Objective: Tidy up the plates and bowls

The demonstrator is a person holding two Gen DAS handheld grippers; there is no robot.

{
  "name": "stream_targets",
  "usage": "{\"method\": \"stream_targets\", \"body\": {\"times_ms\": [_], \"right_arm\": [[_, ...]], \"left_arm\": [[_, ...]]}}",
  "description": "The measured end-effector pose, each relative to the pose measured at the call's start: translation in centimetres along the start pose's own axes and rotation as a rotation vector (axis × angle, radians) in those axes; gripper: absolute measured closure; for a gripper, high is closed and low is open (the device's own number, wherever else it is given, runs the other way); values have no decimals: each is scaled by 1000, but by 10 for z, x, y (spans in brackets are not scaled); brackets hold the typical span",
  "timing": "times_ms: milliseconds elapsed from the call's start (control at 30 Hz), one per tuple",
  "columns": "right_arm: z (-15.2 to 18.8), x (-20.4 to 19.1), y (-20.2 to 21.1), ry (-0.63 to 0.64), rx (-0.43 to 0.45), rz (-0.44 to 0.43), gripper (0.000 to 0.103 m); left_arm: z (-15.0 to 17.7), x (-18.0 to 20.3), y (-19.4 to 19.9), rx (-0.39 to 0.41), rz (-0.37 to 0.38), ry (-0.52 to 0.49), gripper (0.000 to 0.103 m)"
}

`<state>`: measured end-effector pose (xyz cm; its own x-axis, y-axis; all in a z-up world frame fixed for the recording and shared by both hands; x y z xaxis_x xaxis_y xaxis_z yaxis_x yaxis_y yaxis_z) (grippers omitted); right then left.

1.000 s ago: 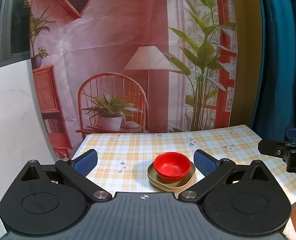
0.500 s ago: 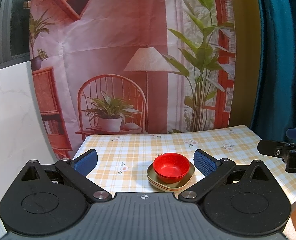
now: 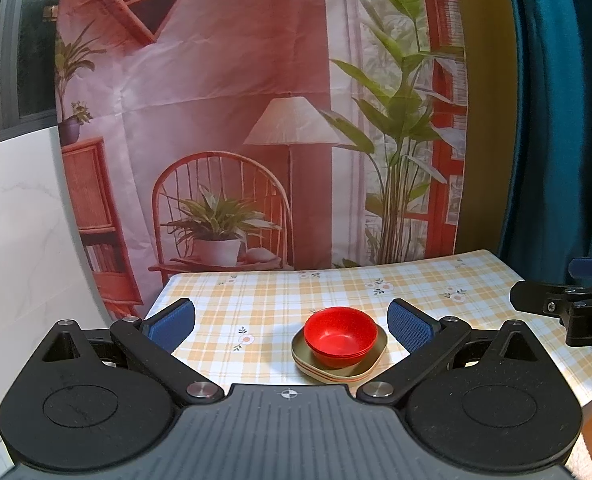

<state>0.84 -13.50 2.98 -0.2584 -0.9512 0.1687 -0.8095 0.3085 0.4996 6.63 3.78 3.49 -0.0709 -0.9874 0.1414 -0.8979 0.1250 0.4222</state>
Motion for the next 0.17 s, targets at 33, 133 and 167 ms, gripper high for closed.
{"method": "stream_targets", "body": {"times_ms": [33, 133, 167], "right_arm": [[0, 0, 0, 0, 0, 0, 0], [0, 0, 0, 0, 0, 0, 0], [0, 0, 0, 0, 0, 0, 0]], "left_arm": [[0, 0, 0, 1, 2, 0, 0], [1, 0, 0, 2, 1, 2, 0], [0, 0, 0, 1, 0, 4, 0]]}}
Point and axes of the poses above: each gripper's, at about its wrist camera, not at the fingertips, and y roughly against the way its jaws point, x to its right, z to its underside, the point moved 2 cm from there along -y, roughly the way its jaws point, and after that the axes turned 14 degrees about y, right-handed, at the moved point
